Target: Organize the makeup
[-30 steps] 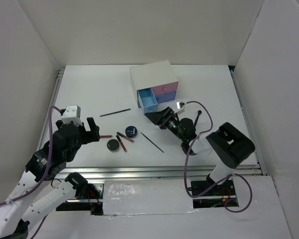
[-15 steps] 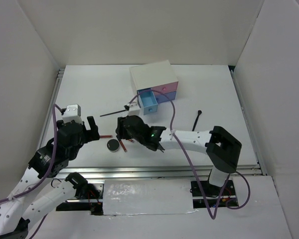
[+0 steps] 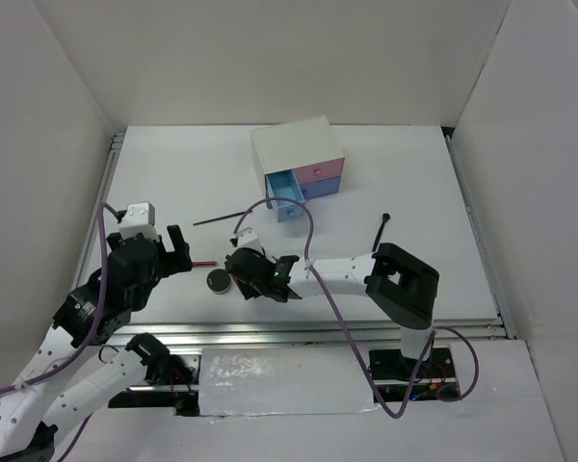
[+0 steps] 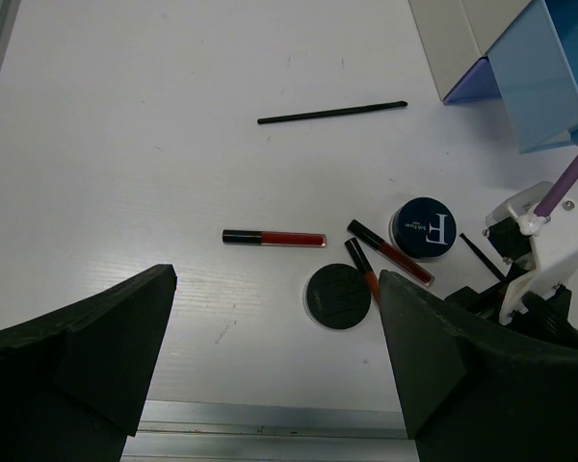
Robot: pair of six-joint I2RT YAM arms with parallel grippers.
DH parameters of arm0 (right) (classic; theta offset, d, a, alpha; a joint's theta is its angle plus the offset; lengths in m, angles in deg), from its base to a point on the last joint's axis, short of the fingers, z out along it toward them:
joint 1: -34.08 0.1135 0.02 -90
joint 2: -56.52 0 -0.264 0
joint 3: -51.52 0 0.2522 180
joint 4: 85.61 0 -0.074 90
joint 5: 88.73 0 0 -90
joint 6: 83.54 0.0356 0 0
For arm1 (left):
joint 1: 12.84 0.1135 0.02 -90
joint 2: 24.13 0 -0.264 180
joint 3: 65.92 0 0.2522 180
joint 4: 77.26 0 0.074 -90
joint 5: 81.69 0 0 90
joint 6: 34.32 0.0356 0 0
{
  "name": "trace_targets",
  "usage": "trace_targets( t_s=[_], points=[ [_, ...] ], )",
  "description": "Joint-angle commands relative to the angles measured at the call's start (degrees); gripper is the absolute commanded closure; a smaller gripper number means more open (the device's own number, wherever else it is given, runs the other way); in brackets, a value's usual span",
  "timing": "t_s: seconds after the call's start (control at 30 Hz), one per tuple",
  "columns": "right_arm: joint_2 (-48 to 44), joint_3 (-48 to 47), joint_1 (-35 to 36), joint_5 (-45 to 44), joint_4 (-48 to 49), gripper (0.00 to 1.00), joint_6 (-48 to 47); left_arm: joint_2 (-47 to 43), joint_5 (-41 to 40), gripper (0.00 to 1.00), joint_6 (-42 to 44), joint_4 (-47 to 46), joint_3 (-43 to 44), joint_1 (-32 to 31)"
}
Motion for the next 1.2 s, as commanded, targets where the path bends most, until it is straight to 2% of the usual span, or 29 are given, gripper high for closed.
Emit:
trace_targets(
  t_s=[0.0,0.43,0.8,0.97,1.17],
  points=[
    [1.0,-1.4,0.7,1.3,-0.3,0.52,-1.3,-0.2,0.0,0.0,0.7,-1.5,0.6,0.1],
    [4.8,-5.5,1.0,4.1,0.6,0.52,-2.9,0.3,0.2,0.01,0.8,-1.5,0.6,0.1],
    [9.3,-10.6,1.0,2.2,-3.0,0.53,-3.8,0.2,0.6,0.01,1.0,-1.6,0.6,0.1],
    [11.6,-12.0,1.1,2.0,-4.4,0.58,-3.8,-0.1,0.8,0.01,1.1,-1.7,0.5,0.0],
    [10.1,-10.9,1.4,1.7,-4.9,0.74,-3.7,-0.2,1.0,0.01,1.2,-1.8,0.4,0.1]
  ],
)
